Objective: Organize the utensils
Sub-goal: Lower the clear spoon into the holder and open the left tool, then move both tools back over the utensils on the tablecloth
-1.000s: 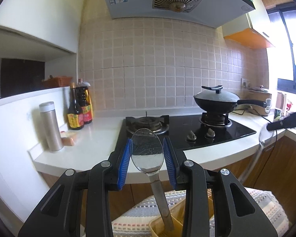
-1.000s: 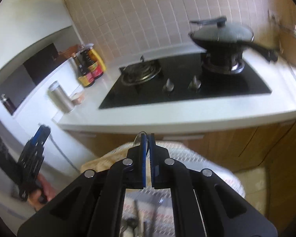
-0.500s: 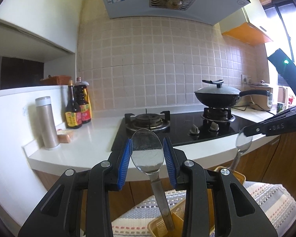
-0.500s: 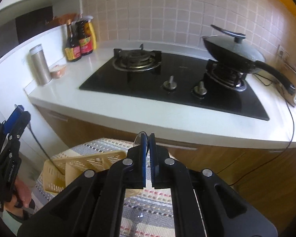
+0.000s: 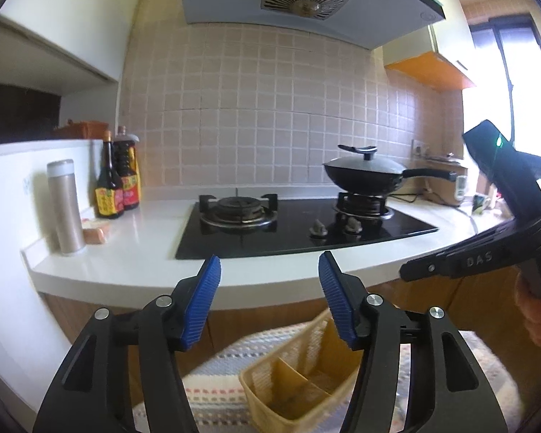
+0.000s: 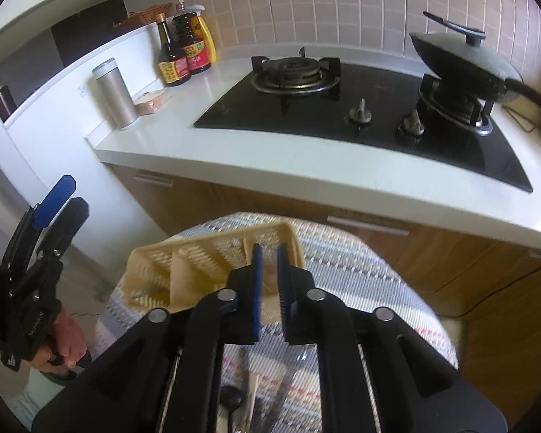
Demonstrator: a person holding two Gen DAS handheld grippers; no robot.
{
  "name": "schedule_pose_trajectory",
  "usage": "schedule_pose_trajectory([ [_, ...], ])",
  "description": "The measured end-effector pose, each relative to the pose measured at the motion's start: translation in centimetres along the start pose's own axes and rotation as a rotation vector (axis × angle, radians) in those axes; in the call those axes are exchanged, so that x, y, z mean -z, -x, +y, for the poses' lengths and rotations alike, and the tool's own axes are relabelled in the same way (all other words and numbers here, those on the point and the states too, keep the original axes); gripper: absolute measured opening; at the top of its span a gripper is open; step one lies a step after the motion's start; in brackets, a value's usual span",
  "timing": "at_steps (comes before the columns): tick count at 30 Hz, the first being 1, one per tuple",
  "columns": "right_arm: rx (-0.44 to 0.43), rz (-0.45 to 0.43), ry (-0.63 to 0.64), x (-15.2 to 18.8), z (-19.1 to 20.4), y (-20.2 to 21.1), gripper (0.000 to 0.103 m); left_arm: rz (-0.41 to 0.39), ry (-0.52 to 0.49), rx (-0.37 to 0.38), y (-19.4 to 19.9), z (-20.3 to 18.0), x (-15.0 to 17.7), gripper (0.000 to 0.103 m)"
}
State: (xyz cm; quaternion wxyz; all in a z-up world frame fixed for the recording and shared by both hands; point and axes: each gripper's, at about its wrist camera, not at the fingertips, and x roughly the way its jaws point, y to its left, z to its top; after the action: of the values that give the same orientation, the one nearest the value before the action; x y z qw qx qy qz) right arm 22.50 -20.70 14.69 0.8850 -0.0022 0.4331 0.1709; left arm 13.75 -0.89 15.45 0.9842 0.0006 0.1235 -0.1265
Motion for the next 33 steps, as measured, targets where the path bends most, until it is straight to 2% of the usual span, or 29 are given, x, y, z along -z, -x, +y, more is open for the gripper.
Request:
schedule_pose_trajectory([
  [3, -0.015, 0.007, -0.011, 0.8, 0.0, 1.0, 0.021, 0.020, 0.028, 0.034, 1.7, 0.1, -0.5, 0.062],
  [5, -0.036, 0.012, -0.015, 1.5, 0.0, 1.7, 0.044, 0.040, 0.049, 0.065, 2.8, 0.1, -0.7, 0.065],
  [6, -0.041, 0.008, -0.016, 2.0, 0.1, 2.2, 0.050, 0.050, 0.058, 0.076, 3.3, 0.2, -0.7, 0.066],
  [7, -0.039, -0.001, -0.012, 2.5, 0.2, 2.8, 0.051, 0.065, 0.067, 0.087, 3.9, 0.2, -0.7, 0.066],
  [11, -0.024, 0.026, -0.002, 4.6, 0.7, 3.5, 0.051, 0.165, 0.098, 0.098, 4.9, 0.3, 0.4, 0.068],
  [14, -0.017, 0.061, 0.004, 6.4, 0.9, 3.4, 0.051, 0.277, 0.140, 0.103, 4.9, 0.8, 2.4, 0.068],
  [20, 0.010, 0.148, -0.021, 9.8, 0.2, 1.6, 0.051, 0.527, 0.242, 0.125, 3.0, 1.8, 8.6, 0.063],
  [25, 0.028, 0.224, -0.067, 12.5, -1.0, -1.4, 0.051, 0.694, 0.255, 0.094, 0.2, 1.8, 13.2, 0.059],
  [27, 0.038, 0.264, -0.075, 13.4, -1.2, -2.8, 0.048, 0.750, 0.242, 0.081, -0.8, 1.6, 14.8, 0.051],
  [29, 0.036, 0.298, -0.080, 14.0, -1.4, -4.0, 0.039, 0.813, 0.249, 0.088, -2.1, 1.7, 16.3, 0.045],
  [33, 0.030, 0.348, -0.121, 14.8, -2.5, -6.4, 0.036, 0.894, 0.284, 0.073, -4.2, 2.2, 18.1, 0.038],
])
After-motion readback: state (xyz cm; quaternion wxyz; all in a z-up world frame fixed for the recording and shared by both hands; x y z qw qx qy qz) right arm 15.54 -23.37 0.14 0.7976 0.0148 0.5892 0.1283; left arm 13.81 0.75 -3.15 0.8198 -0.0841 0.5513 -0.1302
